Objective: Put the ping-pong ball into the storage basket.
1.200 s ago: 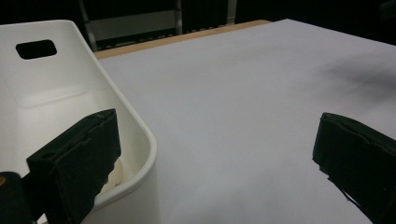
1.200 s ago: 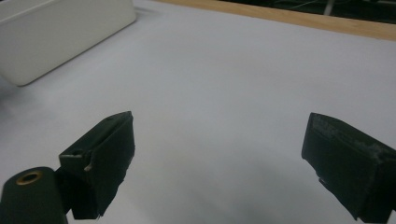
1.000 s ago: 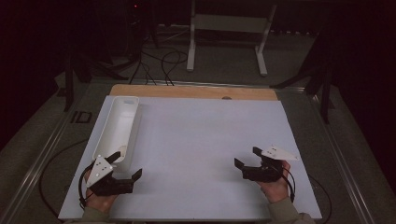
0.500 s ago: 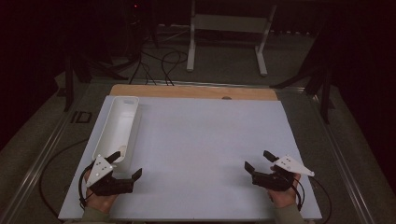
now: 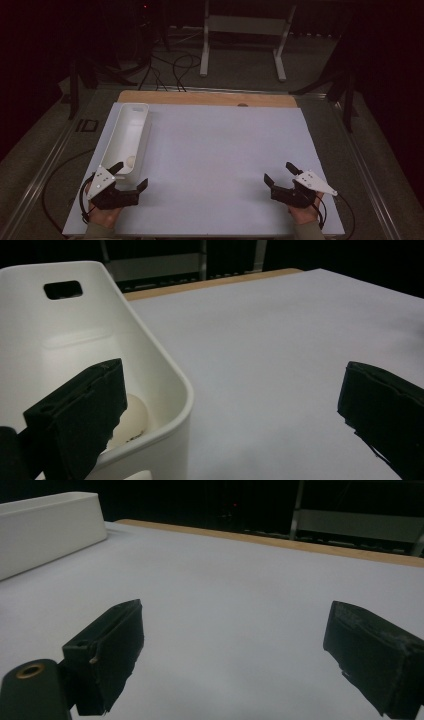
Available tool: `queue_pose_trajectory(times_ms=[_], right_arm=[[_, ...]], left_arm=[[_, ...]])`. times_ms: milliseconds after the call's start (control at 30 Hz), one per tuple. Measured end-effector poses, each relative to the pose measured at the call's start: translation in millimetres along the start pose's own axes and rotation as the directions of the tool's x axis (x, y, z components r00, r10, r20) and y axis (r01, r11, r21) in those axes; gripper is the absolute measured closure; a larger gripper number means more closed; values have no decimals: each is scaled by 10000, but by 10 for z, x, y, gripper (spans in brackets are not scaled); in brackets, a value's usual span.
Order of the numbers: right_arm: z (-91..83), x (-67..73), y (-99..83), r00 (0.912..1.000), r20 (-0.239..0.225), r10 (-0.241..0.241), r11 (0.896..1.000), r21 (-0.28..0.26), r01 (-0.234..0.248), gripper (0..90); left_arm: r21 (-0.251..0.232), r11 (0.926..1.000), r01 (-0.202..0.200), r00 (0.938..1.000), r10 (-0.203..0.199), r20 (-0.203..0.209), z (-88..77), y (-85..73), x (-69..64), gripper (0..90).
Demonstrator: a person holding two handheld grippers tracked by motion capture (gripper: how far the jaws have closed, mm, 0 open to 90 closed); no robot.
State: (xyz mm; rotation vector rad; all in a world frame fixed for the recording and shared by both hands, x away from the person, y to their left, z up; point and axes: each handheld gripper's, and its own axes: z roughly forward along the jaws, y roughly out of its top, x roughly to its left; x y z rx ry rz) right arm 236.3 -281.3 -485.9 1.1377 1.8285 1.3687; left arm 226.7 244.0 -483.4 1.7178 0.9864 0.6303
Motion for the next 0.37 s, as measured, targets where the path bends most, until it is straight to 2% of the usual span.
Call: queue_pose_trajectory(times_ms=[367], right_arm=[[-12,4,-4,10000,48,-6,10000,30,6,87]], left_arm=[[42,10000,59,9998,-59,-181,-23,-3,30,0]])
